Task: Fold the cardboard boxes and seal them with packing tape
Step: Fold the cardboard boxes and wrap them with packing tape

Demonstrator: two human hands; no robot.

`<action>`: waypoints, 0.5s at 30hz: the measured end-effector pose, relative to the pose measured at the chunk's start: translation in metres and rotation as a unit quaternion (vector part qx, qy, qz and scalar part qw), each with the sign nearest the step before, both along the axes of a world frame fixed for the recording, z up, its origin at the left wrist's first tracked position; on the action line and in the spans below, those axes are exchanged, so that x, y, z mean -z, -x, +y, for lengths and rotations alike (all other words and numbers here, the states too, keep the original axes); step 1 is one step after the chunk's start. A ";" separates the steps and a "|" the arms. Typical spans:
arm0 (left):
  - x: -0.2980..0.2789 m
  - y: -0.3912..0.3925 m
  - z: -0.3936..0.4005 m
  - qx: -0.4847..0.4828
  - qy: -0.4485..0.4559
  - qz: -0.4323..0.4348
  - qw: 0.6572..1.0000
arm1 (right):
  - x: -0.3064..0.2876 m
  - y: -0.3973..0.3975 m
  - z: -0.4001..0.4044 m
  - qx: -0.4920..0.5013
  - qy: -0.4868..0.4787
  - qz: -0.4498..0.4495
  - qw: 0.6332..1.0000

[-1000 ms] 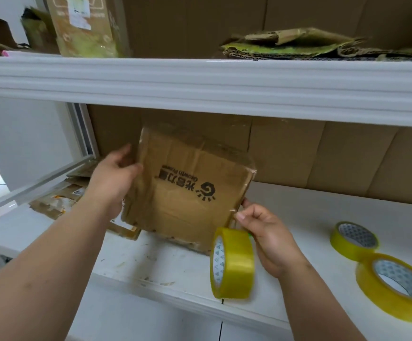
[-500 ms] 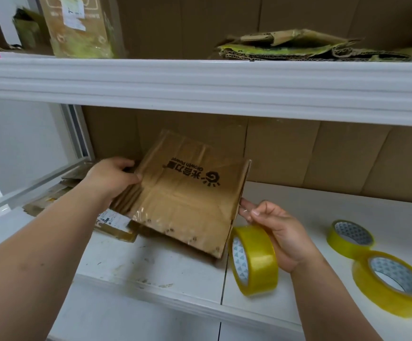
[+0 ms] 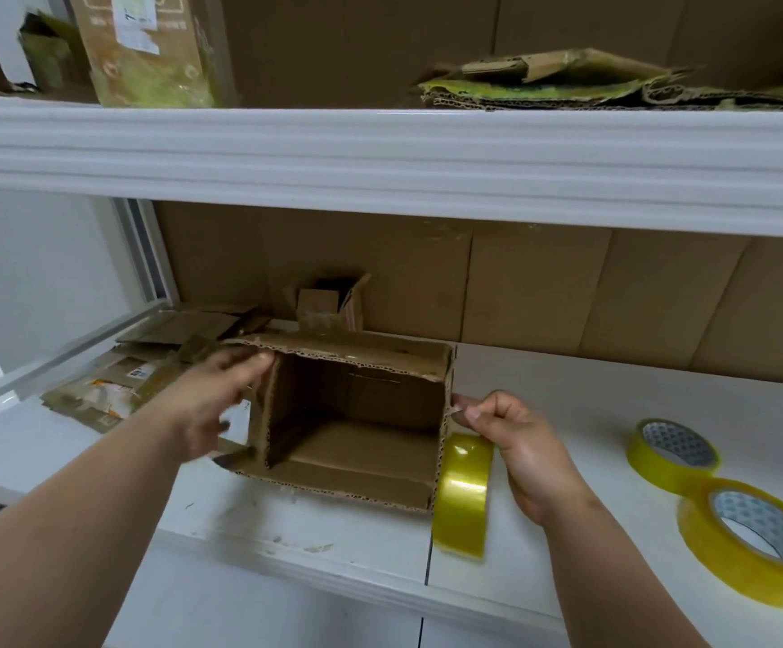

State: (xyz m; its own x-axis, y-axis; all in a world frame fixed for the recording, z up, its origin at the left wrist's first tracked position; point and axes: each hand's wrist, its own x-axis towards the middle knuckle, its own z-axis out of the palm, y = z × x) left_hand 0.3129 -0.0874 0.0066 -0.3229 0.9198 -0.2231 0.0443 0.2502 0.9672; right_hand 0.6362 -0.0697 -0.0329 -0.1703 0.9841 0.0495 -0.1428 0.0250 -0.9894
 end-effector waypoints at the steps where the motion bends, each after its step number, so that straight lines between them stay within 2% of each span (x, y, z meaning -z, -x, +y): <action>1: 0.007 -0.003 -0.002 0.022 0.035 -0.010 0.999 | 0.001 0.002 0.000 -0.003 -0.003 -0.005 1.000; 3: 0.012 -0.005 -0.002 0.046 0.056 -0.015 0.997 | 0.001 0.004 0.002 -0.004 -0.013 -0.017 1.000; 6: -0.003 0.002 0.010 0.065 0.023 -0.047 0.997 | -0.005 -0.002 0.008 0.028 -0.017 -0.014 0.999; 8: -0.021 0.010 0.019 0.074 -0.038 -0.144 0.986 | -0.011 -0.010 0.016 0.070 -0.011 0.021 0.997; 10: -0.039 0.012 0.025 0.073 -0.090 -0.258 0.959 | -0.016 -0.015 0.024 0.092 -0.011 0.063 0.994; 11: -0.043 0.009 0.028 0.068 -0.108 -0.285 0.950 | -0.017 -0.014 0.027 0.092 -0.008 0.068 0.993; 13: -0.043 -0.002 0.039 0.042 -0.133 -0.285 0.948 | -0.017 -0.008 0.032 0.092 -0.001 0.058 0.994; 15: -0.035 -0.021 0.050 0.017 -0.140 -0.224 0.964 | -0.013 -0.004 0.035 0.108 -0.010 0.035 0.993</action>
